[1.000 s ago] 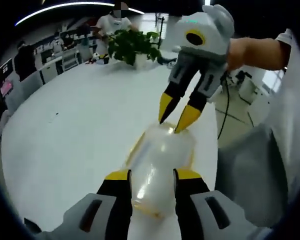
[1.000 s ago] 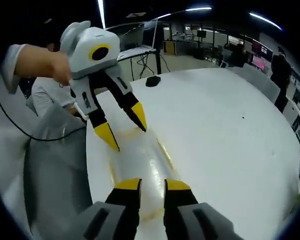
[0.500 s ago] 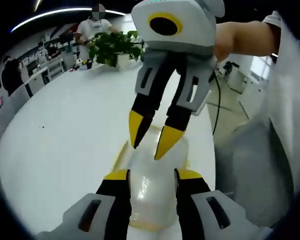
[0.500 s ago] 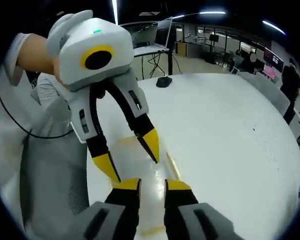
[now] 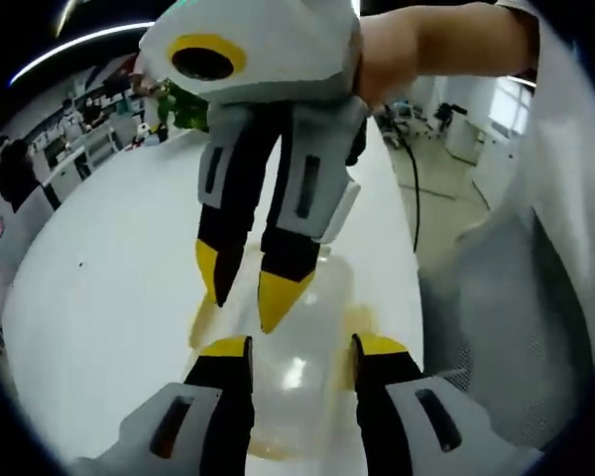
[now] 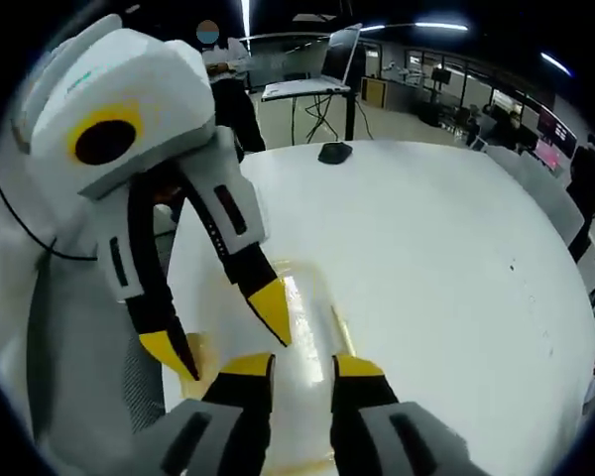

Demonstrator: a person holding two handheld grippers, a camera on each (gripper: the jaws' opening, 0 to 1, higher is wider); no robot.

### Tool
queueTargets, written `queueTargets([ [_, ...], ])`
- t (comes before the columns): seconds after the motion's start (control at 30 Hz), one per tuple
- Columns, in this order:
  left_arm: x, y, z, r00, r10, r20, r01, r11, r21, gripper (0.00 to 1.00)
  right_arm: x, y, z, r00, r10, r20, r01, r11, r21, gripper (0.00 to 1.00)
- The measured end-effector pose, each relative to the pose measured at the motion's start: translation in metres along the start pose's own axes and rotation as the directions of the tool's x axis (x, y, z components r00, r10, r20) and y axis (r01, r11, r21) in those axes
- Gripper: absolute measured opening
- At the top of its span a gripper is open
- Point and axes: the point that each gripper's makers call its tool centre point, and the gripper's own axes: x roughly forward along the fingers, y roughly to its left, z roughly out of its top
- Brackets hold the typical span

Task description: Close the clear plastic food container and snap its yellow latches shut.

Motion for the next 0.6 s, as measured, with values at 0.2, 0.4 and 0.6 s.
queueTargets([
  [0.2, 0.004, -0.002, -0.006, 0.999, 0.014, -0.031, -0.013, 0.998, 0.054, 0.48, 0.002, -0.003, 0.002, 1.0, 0.007, -0.021, -0.008, 0.998, -0.057, 0.32],
  [0.4, 0.005, -0.004, -0.005, 0.999, 0.019, -0.029, -0.017, 0.999, 0.044, 0.47, 0.003, -0.006, 0.002, 0.998, 0.011, -0.063, -0.017, 0.995, -0.101, 0.32],
  [0.6, 0.009, -0.002, -0.011, 0.997, 0.049, -0.057, -0.043, 0.994, 0.102, 0.48, 0.006, -0.011, 0.0, 0.994, 0.056, -0.092, -0.067, 0.991, -0.119, 0.38],
])
